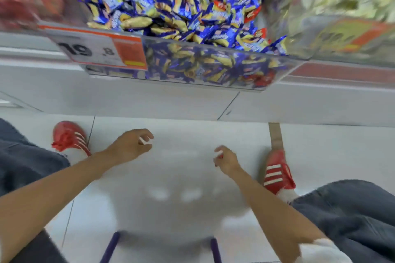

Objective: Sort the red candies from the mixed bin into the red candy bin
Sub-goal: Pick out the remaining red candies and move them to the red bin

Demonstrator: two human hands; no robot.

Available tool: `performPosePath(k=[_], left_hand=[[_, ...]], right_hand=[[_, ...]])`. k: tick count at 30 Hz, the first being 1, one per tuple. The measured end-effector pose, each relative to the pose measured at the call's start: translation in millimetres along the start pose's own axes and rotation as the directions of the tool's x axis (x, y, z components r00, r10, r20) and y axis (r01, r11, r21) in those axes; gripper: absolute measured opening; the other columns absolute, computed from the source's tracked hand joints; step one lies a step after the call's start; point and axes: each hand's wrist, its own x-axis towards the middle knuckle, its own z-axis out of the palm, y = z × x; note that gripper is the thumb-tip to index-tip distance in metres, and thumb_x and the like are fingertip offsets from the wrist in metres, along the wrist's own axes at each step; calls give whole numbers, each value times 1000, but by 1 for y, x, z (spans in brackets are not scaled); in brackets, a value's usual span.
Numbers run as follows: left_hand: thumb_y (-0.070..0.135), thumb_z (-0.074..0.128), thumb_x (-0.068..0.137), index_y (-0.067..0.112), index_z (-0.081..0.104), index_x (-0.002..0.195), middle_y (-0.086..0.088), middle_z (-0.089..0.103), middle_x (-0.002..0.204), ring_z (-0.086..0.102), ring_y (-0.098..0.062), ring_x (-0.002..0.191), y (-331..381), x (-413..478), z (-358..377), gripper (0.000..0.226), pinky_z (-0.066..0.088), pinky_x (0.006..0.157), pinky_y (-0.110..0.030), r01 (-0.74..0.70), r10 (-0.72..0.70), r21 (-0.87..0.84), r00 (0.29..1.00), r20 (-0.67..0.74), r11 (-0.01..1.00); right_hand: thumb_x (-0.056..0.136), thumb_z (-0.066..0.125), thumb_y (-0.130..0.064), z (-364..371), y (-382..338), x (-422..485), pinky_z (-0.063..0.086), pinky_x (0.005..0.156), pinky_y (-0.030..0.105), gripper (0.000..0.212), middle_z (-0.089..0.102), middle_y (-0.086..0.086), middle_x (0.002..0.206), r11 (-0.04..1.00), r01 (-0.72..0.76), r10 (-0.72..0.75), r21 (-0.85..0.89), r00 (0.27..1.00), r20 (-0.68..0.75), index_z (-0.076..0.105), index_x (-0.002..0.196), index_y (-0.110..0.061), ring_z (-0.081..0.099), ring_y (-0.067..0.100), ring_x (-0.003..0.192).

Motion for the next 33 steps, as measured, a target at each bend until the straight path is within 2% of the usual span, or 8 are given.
performPosePath(k=[4, 6, 9, 15, 19, 23, 29, 33], left_hand=[[16, 71, 82, 34, 60, 89, 3, 61, 96, 63, -20, 70, 68, -30, -27, 22, 53, 72, -37, -223, 222, -17, 974, -41, 975], [20, 71, 82, 35, 57, 90, 2, 63, 99, 63, -18, 72, 113, -48, -45, 22, 50, 72, -29, -337, 339, 48, 939, -61, 940], [30, 68, 75, 31, 59, 98, 2, 66, 96, 61, -13, 74, 189, -78, -80, 24, 48, 71, -26, -510, 526, 131, 836, -158, 850], [15, 65, 85, 27, 63, 90, 5, 66, 84, 54, -6, 65, 293, -73, -151, 14, 45, 66, -25, -657, 669, 169, 660, -342, 735], [21, 70, 85, 13, 69, 110, 2, 66, 101, 58, -10, 88, 329, -12, -160, 26, 43, 77, -18, -628, 647, 231, 762, -9, 743], [51, 65, 82, 34, 54, 131, 8, 45, 144, 38, -12, 132, 330, 37, -152, 53, 29, 112, -33, -487, 331, 353, 846, 418, 799], [32, 67, 85, 18, 70, 105, 0, 63, 109, 56, -14, 97, 289, 51, -188, 24, 40, 77, -24, -497, 456, 546, 862, 223, 674], [43, 66, 82, 37, 66, 110, 6, 55, 127, 46, -20, 122, 277, 40, -233, 29, 38, 100, -36, -246, 426, 769, 904, -38, 591]], right_hand=[[83, 59, 12, -79, -66, -46, 42, 52, 23, 32, 51, 2, 53, 977, 194, -192, 87, 981, -30, 52, 68, -15, 50, -1, 36], [91, 47, 9, -120, -103, -92, 42, 43, 18, 28, 45, 7, 60, 967, 215, -225, 138, 973, 61, 50, 73, -12, 52, 4, 39], [92, 44, 10, -179, -158, -170, 52, 53, 18, 21, 52, 6, 69, 923, 384, -382, 12, 915, 131, 55, 91, -8, 58, 10, 56], [86, 58, 9, -263, -253, -233, 46, 63, 16, 25, 58, -4, 72, 662, 732, -743, -159, 614, -266, 63, 93, -14, 51, -1, 59], [82, 59, 10, -273, -275, -183, 50, 70, 30, 35, 61, -7, 79, 650, 741, -735, -171, 554, -391, 62, 91, -23, 53, 1, 65], [83, 56, 10, -276, -296, -156, 54, 68, 26, 33, 63, -1, 87, 669, 725, -727, -165, 591, -351, 63, 98, -19, 56, 0, 71], [86, 55, 9, -287, -307, -144, 54, 69, 21, 30, 65, 0, 88, 655, 744, -709, -128, 548, -443, 65, 92, -19, 60, 5, 80], [84, 58, 7, -284, -281, -144, 44, 67, 8, 28, 63, -10, 83, 651, 750, -671, -119, 496, -551, 66, 86, -20, 55, -7, 69]])
